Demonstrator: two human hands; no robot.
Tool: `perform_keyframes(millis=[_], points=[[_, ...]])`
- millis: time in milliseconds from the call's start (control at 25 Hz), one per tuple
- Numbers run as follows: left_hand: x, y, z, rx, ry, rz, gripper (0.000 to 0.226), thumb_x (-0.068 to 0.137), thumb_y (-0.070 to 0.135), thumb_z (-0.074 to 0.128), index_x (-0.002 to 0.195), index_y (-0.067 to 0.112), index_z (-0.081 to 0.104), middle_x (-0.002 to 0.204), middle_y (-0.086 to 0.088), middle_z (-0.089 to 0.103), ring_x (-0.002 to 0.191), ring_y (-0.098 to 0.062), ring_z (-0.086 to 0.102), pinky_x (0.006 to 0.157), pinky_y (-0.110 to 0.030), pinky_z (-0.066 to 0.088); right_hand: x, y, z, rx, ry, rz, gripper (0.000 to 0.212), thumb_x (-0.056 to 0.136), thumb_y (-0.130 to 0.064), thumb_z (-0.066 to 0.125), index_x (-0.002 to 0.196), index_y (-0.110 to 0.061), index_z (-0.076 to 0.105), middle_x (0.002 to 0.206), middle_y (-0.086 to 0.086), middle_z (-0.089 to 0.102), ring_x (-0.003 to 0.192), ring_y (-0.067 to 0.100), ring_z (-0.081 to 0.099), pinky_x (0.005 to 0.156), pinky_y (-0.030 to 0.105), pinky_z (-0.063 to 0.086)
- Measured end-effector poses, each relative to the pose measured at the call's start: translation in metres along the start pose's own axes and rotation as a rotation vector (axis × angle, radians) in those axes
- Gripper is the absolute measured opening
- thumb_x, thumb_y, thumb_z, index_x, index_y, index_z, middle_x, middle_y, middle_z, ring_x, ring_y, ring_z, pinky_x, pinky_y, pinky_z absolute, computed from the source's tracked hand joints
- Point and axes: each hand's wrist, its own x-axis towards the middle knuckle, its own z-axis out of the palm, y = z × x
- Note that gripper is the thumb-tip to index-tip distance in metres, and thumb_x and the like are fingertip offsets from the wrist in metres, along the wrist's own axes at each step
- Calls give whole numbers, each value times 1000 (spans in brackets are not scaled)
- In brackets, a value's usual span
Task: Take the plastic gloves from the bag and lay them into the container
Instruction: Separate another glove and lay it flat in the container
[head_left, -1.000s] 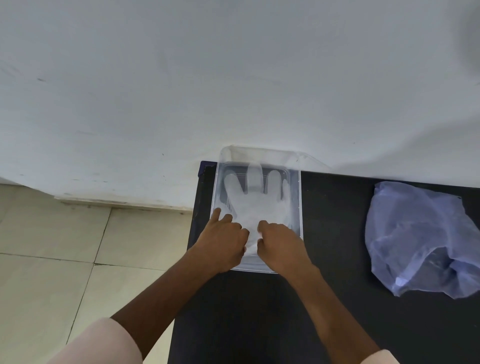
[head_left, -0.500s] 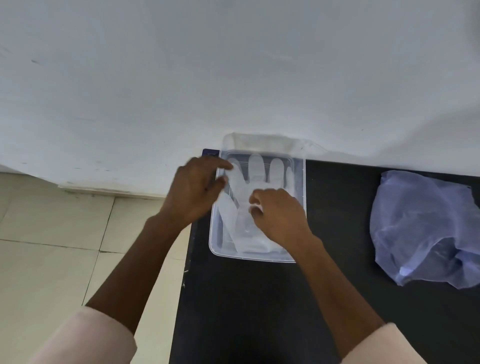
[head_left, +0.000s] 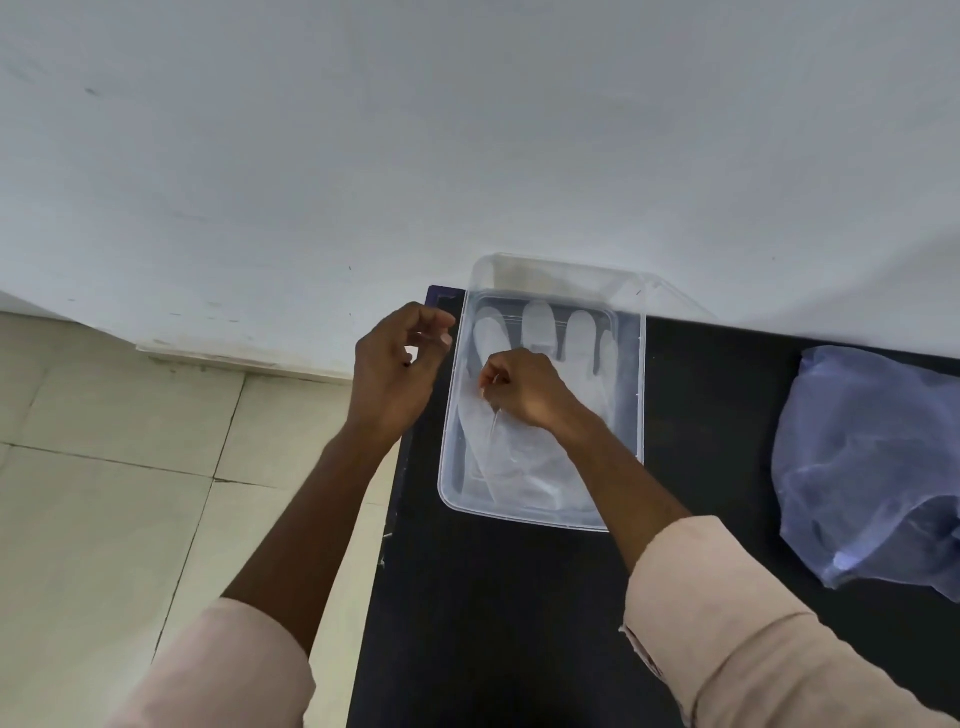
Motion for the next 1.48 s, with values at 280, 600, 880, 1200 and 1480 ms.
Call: perform_keyframes(millis=[280, 600, 880, 1200, 1480], points=[[5, -3, -5, -6, 16, 13, 12, 91, 11, 61, 93, 23, 64, 90, 23, 64, 81, 8, 61, 71, -16, 49, 5, -2, 9, 302, 94, 205, 19, 88, -8, 55, 93, 4, 69, 98, 20, 70, 92, 27, 66, 81, 31, 51], [3, 0, -4, 6, 7, 30, 11, 92, 12, 62, 93, 23, 63, 92, 13, 66, 84, 0, 62, 70, -12, 45, -24, 0, -7, 178, 247, 66, 18, 87, -17, 66, 104, -14, 65, 92, -3, 66, 82, 11, 61, 68, 15, 42], [2, 19, 4, -83, -15, 88, 17, 89, 6, 63, 93, 22, 65, 90, 21, 65, 80, 9, 61, 67, -6, 48, -53, 23, 7, -145, -114, 151, 13, 85, -12, 52, 77, -18, 60, 90, 5, 70, 76, 16, 59, 69, 28, 46], [-17, 38, 5, -149, -63, 116, 17, 89, 6, 62, 96, 21, 67, 95, 7, 69, 78, 7, 61, 68, -8, 47, -65, -2, 19, 59, -202, 145, 10, 90, -14, 56, 86, -10, 65, 97, 11, 71, 79, 15, 62, 82, 30, 51], [-42, 39, -4, -194, -127, 7, 11, 91, 17, 63, 96, 25, 69, 94, 10, 70, 85, -7, 65, 76, -16, 51, -83, -22, 8, 131, -100, 88, 23, 97, -21, 50, 111, -7, 63, 119, 9, 66, 103, 27, 65, 94, 35, 50]])
